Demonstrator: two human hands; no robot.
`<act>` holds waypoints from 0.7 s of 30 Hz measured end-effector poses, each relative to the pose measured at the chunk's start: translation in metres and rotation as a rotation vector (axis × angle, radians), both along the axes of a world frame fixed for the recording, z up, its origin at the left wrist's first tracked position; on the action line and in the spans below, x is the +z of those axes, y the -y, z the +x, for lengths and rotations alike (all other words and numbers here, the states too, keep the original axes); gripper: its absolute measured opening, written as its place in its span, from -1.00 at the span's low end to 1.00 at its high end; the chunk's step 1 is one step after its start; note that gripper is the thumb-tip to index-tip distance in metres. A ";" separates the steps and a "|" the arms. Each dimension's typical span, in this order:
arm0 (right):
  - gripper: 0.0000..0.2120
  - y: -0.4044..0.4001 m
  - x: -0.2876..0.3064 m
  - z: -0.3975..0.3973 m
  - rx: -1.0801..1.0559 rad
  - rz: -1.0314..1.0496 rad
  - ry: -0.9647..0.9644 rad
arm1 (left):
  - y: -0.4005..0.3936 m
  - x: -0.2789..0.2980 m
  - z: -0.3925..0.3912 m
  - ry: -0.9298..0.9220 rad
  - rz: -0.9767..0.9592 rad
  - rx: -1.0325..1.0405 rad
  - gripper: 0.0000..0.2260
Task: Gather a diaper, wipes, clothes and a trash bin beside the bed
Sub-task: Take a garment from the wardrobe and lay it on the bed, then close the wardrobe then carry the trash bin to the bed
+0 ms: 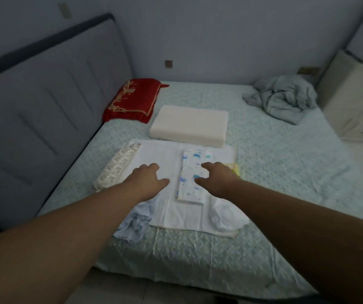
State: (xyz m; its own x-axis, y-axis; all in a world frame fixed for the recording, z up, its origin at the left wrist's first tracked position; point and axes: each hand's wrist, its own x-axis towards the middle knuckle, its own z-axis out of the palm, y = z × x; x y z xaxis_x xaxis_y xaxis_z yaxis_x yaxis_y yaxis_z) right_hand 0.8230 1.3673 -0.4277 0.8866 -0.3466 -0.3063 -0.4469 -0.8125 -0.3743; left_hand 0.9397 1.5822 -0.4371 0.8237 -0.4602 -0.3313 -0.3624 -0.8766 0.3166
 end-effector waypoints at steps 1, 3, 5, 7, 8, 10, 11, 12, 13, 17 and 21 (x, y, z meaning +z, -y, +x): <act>-0.31 0.011 0.005 -0.014 -0.030 0.001 0.006 | 0.015 0.006 -0.006 0.011 0.006 -0.032 -0.28; -0.31 0.038 0.015 -0.046 -0.106 0.003 0.032 | 0.052 0.018 -0.023 0.035 0.014 -0.113 -0.29; -0.31 0.068 0.024 -0.085 -0.191 -0.012 0.054 | 0.096 0.029 -0.045 0.055 0.011 -0.196 -0.30; -0.31 0.094 0.030 -0.118 -0.255 -0.025 0.065 | 0.136 0.038 -0.068 0.071 0.011 -0.262 -0.30; -0.30 0.111 0.033 -0.140 -0.302 -0.026 0.068 | 0.161 0.041 -0.085 0.083 0.011 -0.310 -0.30; -0.30 0.143 0.035 -0.185 -0.395 -0.014 0.080 | 0.208 0.044 -0.122 0.095 0.011 -0.403 -0.30; -0.29 0.158 0.035 -0.209 -0.440 -0.002 0.082 | 0.230 0.045 -0.143 0.094 0.005 -0.443 -0.30; -0.29 0.171 0.034 -0.231 -0.483 0.015 0.081 | 0.251 0.045 -0.163 0.091 0.000 -0.478 -0.29; -0.29 0.184 0.033 -0.254 -0.521 0.028 0.083 | 0.271 0.045 -0.183 0.083 0.000 -0.513 -0.29; -0.30 0.231 0.032 -0.352 -0.657 0.044 0.087 | 0.346 0.045 -0.268 0.063 0.037 -0.656 -0.26; -0.28 0.275 0.042 -0.457 -0.775 0.013 0.091 | 0.415 0.054 -0.360 0.085 0.040 -0.765 -0.27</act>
State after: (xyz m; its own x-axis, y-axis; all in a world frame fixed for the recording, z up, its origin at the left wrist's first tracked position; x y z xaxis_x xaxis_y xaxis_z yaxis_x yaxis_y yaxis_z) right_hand 0.3655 1.0924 -0.3860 0.4147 -0.8744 -0.2518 -0.8523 -0.2762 -0.4442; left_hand 0.5800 1.1669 -0.3833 0.3046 -0.9008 -0.3096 -0.8938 -0.3826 0.2339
